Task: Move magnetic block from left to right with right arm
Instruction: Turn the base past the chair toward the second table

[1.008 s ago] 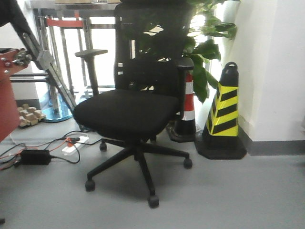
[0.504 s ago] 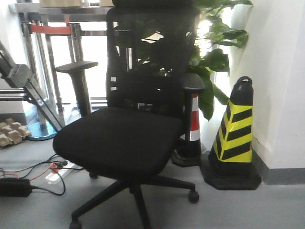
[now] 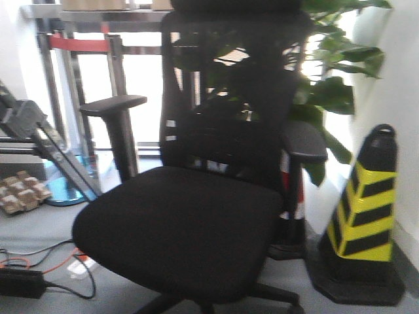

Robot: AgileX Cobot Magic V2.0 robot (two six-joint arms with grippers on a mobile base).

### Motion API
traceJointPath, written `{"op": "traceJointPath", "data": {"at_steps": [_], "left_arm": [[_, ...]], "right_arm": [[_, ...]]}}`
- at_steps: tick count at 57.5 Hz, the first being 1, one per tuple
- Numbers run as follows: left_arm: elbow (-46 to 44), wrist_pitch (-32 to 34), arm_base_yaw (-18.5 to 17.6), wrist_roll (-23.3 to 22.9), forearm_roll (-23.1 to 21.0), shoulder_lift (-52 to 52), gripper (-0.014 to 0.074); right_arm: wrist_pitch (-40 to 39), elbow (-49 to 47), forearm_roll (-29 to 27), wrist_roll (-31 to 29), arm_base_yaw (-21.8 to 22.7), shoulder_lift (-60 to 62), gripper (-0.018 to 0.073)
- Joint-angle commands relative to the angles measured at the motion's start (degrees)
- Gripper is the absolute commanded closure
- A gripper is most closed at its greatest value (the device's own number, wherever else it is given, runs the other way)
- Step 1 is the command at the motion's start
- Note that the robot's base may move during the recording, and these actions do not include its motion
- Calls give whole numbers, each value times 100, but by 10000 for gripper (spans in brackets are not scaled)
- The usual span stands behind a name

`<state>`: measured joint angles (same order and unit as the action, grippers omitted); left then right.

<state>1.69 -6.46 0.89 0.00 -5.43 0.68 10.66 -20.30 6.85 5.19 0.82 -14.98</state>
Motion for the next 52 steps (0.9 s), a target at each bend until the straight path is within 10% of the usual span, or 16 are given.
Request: {"op": "traceJointPath", "data": {"at_steps": [1, 52], "left_arm": [[45, 498, 3, 0, -41, 57, 722], [45, 498, 3, 0, -41, 57, 722]], "right_arm": [[-492, -160, 67, -38, 33, -81, 339], [-492, -160, 67, -38, 33, -81, 339]]}}
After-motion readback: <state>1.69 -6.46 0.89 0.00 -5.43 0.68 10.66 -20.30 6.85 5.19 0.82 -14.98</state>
